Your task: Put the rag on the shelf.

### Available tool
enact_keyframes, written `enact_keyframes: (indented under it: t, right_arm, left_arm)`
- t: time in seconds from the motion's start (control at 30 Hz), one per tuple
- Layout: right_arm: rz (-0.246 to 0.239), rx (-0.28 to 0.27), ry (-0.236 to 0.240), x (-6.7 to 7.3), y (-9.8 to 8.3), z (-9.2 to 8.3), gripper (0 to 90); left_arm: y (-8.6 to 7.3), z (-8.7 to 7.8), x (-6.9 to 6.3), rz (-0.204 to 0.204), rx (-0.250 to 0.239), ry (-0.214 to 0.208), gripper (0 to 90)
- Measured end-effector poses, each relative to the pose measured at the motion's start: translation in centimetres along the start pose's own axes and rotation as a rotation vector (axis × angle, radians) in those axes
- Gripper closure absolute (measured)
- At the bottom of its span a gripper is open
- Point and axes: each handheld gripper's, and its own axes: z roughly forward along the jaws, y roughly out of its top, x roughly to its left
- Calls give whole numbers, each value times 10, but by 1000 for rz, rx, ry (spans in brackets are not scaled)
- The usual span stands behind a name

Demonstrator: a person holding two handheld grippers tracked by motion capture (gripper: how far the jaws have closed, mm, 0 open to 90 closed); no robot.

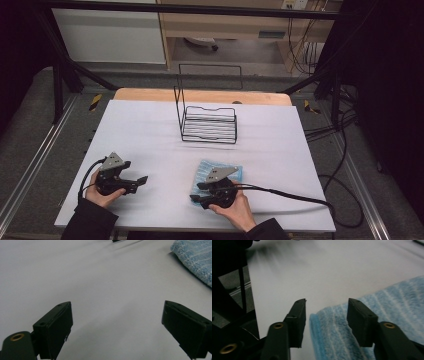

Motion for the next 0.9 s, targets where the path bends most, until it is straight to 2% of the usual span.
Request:
enact_keyframes:
  t: [0.07,0.13,0.23,0.27,0.3,0.33,0.37,0.43,0.5,0.63,0.83,0.9]
  right_arm:
    - [-3,-5,-13,-1,2,-4,449]
    - [9,-40,-65,-13,4,-16,418]
    - [41,-61,-155,-32,2,-32,418]
    - [41,-61,-155,-32,2,-32,418]
    - [72,-69,-219,-47,-2,-44,426]
    - [89,-65,-252,-54,-5,-49,434]
    - [99,-64,-279,-62,-9,-53,449]
    - [150,-55,-316,-76,-18,-60,474]
    - [191,-39,-330,-86,-26,-62,493]
    - [226,5,-322,-97,-36,-57,508]
    - [232,39,-319,-102,-40,-47,523]
    - [240,48,-293,-102,-41,-45,573]
  left_arm:
    - [0,0,0,1,0,0,100]
    - [0,0,0,2,1,1,99]
    - [0,0,0,0,1,2,98]
    - [1,0,0,-1,0,3,98]
    - [0,1,0,-2,1,6,96]
    - [0,1,0,-2,2,8,93]
    - [1,1,0,-3,2,8,88]
    - [1,1,0,-3,1,8,85]
    - [1,1,0,-3,2,10,80]
    - [1,2,0,-6,2,12,77]
    - [1,1,0,-7,2,12,77]
    - [0,0,0,-5,0,11,77]
